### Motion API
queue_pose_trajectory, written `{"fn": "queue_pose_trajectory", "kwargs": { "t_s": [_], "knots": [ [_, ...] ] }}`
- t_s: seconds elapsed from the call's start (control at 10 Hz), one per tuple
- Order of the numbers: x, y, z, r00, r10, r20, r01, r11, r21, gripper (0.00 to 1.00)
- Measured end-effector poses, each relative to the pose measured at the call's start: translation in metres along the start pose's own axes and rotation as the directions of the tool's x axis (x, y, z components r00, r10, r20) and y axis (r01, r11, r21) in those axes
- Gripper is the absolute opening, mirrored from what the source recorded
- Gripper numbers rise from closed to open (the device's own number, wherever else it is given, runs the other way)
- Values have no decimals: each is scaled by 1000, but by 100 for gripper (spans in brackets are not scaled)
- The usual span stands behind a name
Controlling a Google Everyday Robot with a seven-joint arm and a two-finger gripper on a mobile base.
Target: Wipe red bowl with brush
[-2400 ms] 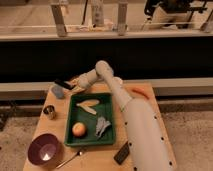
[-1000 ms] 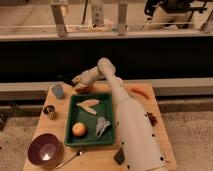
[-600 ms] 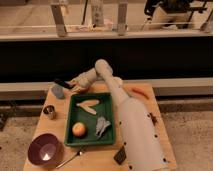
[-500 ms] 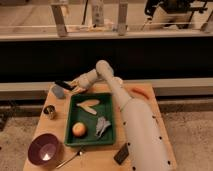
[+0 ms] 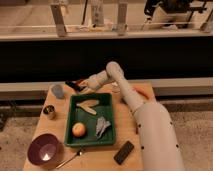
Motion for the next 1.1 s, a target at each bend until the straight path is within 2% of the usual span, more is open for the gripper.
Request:
{"fn": "queue_pose_trajectory", "kwargs": {
  "t_s": [0.2,0.4,0.5,0.8,1.1],
  "knots": [
    [7,-7,-6,1000,17,-15,-16,999,30,0],
    [20,-29,-8,999,29,-34,-27,997,66,0],
    [22,-37,-5,999,28,-42,-25,997,71,0],
    [19,-49,23,999,8,-41,-5,999,52,0],
    [-1,-41,45,999,-42,18,42,999,14,0]
  ]
}}
